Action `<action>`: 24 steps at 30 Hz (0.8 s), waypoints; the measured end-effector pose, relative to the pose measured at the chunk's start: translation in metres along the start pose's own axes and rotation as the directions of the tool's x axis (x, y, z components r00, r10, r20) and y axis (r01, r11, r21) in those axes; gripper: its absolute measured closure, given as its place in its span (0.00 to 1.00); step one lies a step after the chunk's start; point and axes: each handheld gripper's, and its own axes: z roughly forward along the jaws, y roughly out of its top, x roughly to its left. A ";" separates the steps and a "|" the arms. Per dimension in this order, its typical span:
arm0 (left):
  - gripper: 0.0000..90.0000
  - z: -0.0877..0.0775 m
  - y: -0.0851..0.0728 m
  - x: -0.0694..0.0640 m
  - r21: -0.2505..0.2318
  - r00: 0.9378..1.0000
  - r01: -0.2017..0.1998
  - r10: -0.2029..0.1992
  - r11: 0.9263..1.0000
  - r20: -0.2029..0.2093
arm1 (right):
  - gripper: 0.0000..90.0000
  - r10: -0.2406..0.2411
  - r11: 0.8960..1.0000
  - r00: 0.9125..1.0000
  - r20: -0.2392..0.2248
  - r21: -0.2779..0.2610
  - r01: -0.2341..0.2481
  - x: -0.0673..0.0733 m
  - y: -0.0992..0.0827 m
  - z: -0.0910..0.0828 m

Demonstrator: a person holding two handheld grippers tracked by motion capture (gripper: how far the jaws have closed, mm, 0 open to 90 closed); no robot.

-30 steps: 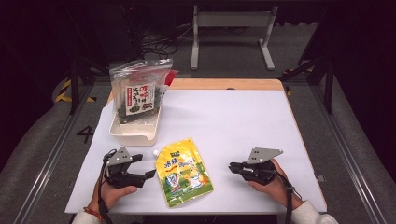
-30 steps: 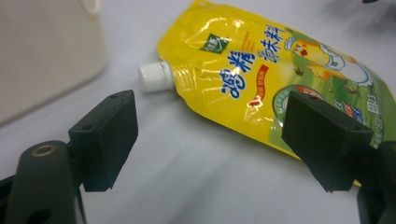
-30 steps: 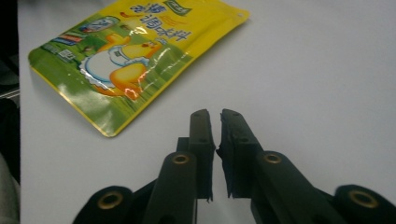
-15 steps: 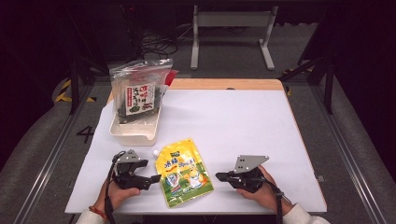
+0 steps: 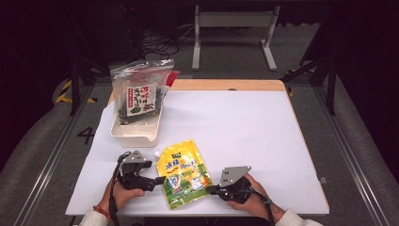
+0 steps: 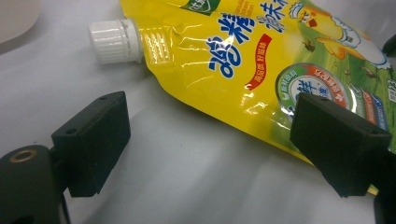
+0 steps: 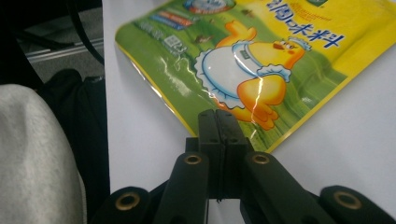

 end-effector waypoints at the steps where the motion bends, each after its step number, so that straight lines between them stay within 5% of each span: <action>1: 0.14 0.001 0.000 0.000 0.000 1.000 0.000 0.000 1.000 0.006 | 1.00 0.002 1.000 1.000 -0.002 -0.001 -0.002 0.000 0.000 0.000; 7: 0.14 0.002 0.002 0.000 -0.008 1.000 0.016 -0.016 1.000 0.027 | 1.00 0.001 1.000 1.000 0.007 0.010 -0.001 -0.002 -0.003 0.000; 11: 0.14 0.004 0.003 0.001 -0.012 0.999 0.014 -0.014 1.000 0.047 | 1.00 0.030 0.999 0.998 0.060 0.009 -0.030 -0.009 -0.007 -0.003; 20: 0.18 0.012 0.011 -0.003 -0.004 0.988 0.051 -0.050 0.999 0.146 | 1.00 0.007 1.000 0.997 0.074 0.013 -0.008 -0.007 -0.007 -0.002; 24: 0.18 0.016 0.013 -0.001 -0.013 0.978 0.098 -0.094 0.995 0.187 | 1.00 -0.004 1.000 0.997 0.077 0.012 0.003 -0.006 -0.007 -0.002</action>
